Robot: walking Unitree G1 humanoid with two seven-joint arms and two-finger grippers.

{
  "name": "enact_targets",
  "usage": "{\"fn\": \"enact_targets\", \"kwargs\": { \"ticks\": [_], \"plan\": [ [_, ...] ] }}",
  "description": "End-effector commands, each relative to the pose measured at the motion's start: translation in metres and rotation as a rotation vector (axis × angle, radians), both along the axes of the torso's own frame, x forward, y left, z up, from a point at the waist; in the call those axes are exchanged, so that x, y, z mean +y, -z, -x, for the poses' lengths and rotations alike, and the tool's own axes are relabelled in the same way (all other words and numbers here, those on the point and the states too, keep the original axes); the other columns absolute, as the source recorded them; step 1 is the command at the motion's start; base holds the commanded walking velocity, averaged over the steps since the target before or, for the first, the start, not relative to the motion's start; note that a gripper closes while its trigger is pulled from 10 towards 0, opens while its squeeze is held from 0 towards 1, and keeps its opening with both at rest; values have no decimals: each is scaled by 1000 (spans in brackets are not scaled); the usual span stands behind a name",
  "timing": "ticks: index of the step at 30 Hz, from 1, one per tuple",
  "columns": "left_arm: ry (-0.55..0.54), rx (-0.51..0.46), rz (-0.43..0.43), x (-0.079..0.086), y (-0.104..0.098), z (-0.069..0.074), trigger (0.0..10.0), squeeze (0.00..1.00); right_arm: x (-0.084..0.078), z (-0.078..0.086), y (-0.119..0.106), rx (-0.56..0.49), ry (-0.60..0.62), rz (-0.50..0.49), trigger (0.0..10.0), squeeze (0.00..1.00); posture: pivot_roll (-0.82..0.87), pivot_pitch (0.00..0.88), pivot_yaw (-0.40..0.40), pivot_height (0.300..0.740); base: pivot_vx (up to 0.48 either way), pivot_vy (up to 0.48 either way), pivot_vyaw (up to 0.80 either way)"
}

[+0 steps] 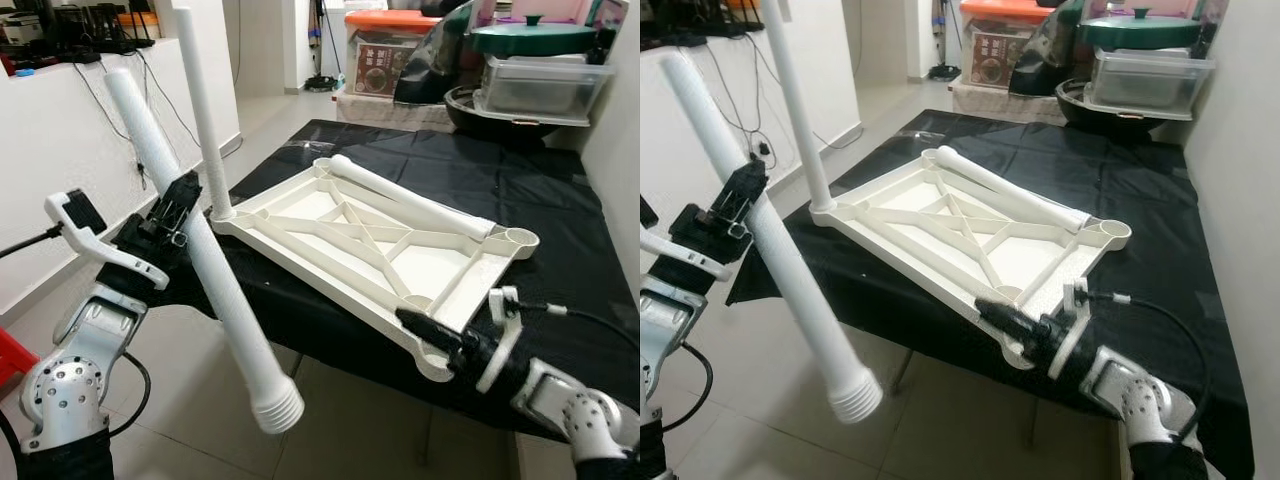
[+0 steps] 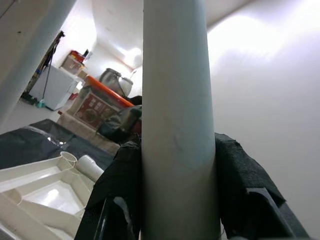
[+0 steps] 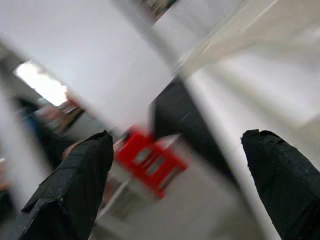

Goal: Building children table

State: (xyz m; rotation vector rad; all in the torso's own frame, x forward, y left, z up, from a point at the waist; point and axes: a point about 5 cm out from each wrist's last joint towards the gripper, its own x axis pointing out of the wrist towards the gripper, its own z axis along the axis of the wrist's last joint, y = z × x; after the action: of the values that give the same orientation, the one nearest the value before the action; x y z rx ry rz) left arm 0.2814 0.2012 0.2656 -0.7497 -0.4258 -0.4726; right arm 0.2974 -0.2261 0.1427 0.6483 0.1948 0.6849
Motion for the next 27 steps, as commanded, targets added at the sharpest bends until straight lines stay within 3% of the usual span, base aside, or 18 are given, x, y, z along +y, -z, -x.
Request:
{"fn": "enact_targets", "kwargs": {
  "ticks": [1,3,4,16,18,19,24,25,27],
  "plan": [
    [-10,-11,-13,-1,-5,-2,10000,0,-4,-10,-6,-18,96,32,10000,0,60,0,-29,740,0,0,0],
    [-10,-11,-13,-1,-5,-2,10000,0,-4,-10,-6,-18,96,32,10000,0,60,0,-29,740,0,0,0],
    [-30,10,-33,-3,-3,-5,0,0,-3,-16,-13,-39,141,46,10000,0,60,0,-28,740,0,0,0],
    [-69,34,-100,-7,5,-6,0,0,2,-31,-27,-85,257,68,10000,0,67,12,-32,740,0,0,0],
    [-78,38,-135,-9,6,-8,0,0,6,-36,-33,-130,301,123,10000,0,62,12,-29,740,0,0,0],
    [-94,39,-184,-10,5,-11,0,0,10,-40,-40,-182,368,217,10000,0,64,11,-30,740,0,0,0],
    [-104,31,-276,-14,0,-18,0,0,19,-44,-52,-259,441,282,10000,0,76,11,-30,740,0,0,0],
    [-100,26,-314,-18,-3,-21,10000,0,23,-45,-56,-284,453,285,10000,0,76,13,-27,740,0,0,-400],
    [-91,15,-327,-20,-8,-23,10000,0,29,-44,-59,-313,434,290,10000,0,72,9,-27,740,0,0,-587]
  ]
}}
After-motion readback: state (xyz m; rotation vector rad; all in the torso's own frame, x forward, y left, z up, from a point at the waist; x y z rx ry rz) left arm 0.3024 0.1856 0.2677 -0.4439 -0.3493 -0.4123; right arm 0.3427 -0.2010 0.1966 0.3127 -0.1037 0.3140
